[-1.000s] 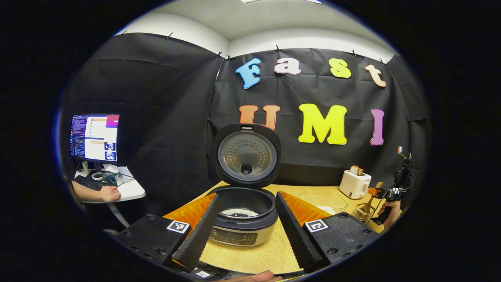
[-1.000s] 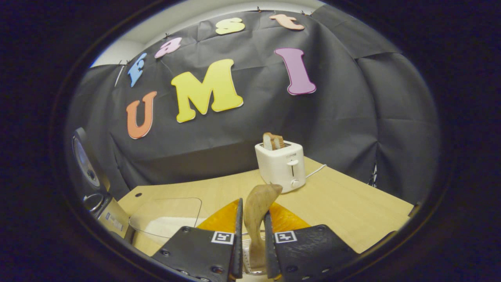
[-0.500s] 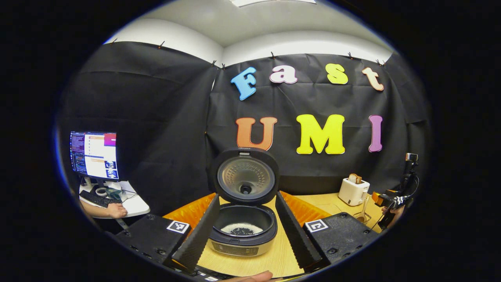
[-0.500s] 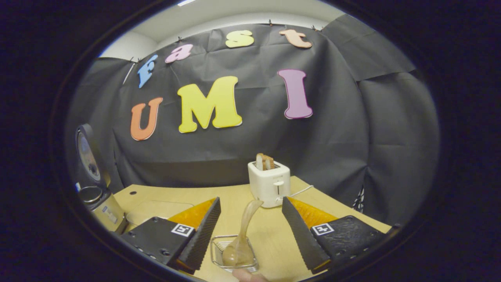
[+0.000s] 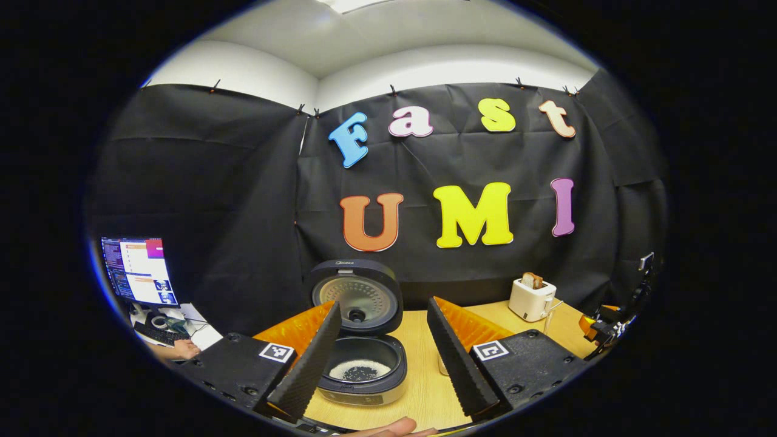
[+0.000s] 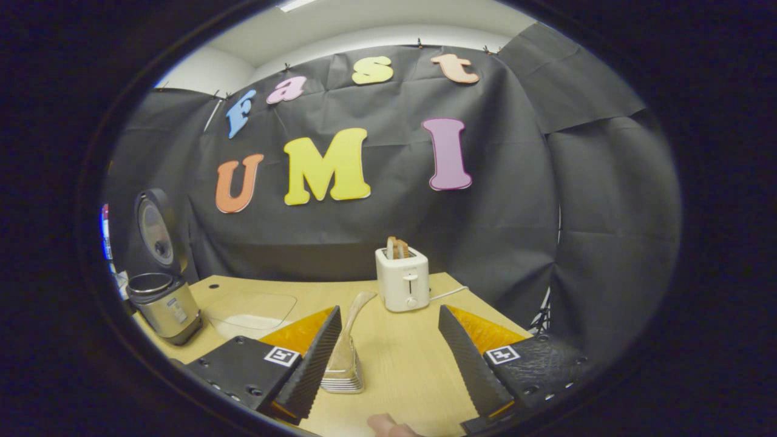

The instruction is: Close the left gripper, press the button to open the rice cooker; take a wooden spoon from the chopstick holder with the right hand, scoop a spoonful of rice and pour it into the rice cooker, then put the wooden spoon back into the chopstick holder.

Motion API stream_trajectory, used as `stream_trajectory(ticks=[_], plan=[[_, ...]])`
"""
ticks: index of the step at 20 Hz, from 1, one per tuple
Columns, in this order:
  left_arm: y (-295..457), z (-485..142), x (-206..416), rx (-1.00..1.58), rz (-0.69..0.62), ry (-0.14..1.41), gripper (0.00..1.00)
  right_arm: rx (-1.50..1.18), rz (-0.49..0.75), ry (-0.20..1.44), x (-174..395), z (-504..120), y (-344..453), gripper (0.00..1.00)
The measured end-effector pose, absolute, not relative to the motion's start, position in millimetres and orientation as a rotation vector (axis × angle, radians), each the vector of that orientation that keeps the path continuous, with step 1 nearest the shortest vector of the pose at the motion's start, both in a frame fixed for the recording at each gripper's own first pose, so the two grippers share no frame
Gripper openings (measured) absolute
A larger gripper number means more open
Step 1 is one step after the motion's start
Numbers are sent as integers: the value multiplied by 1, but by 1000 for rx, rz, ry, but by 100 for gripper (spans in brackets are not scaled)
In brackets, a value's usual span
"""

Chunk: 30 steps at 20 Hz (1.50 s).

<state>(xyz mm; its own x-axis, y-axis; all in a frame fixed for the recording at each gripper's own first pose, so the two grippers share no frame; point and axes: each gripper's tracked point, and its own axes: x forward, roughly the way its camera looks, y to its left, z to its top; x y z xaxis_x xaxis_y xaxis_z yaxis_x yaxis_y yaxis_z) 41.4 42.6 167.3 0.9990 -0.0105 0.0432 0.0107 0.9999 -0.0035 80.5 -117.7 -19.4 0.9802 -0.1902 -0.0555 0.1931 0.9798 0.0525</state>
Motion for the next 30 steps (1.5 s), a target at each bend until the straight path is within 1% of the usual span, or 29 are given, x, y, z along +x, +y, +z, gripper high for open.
stream_trajectory(ticks=[3, 5, 8, 11, 12, 13, 15, 16, 17, 18, 19, 20, 24, 25, 26, 30], plan=[[40, 191, 60, 0, -6, -50, 91, 54, -166, 52, 63, -17, -113, 95], [45, 211, 78, 1, 9, -83, 92, 35, -151, 29, 50, -11, -113, 96], [54, 229, 110, -1, 19, -94, 91, 35, -152, -16, 38, -1, -119, 96], [76, 243, 154, 21, 61, -125, 91, 32, -132, -33, 37, 2, -115, 95], [82, 243, 170, 17, 71, -128, 91, 24, -129, -31, 38, 0, -114, 96], [82, 243, 184, 15, 69, -129, 91, 19, -133, -32, 39, -1, -117, 92], [88, 237, 215, 13, 71, -127, 91, 24, -125, -18, 43, -5, -115, 92], [95, 234, 228, 15, 82, -127, 92, 32, -114, -7, 44, -9, -113, 100], [101, 232, 240, 17, 93, -130, 92, 39, -105, 1, 47, -12, -112, 92], [106, 230, 250, 15, 101, -134, 92, 45, -99, 6, 50, -14, -111, 96], [109, 229, 260, 13, 102, -142, 92, 45, -98, 14, 52, -16, -112, 96], [113, 228, 269, 9, 98, -150, 91, 42, -100, 19, 54, -19, -112, 92], [124, 218, 294, -33, 90, -159, 92, 31, -107, 20, 59, -22, -114, 91], [121, 216, 296, -47, 70, -161, 91, 33, -107, 23, 59, -24, -114, 96], [119, 215, 299, -60, 58, -164, 91, 36, -104, 28, 61, -26, -113, 91], [115, 206, 311, -78, 11, -153, 92, 35, -87, 35, 62, -28, -108, 92]])
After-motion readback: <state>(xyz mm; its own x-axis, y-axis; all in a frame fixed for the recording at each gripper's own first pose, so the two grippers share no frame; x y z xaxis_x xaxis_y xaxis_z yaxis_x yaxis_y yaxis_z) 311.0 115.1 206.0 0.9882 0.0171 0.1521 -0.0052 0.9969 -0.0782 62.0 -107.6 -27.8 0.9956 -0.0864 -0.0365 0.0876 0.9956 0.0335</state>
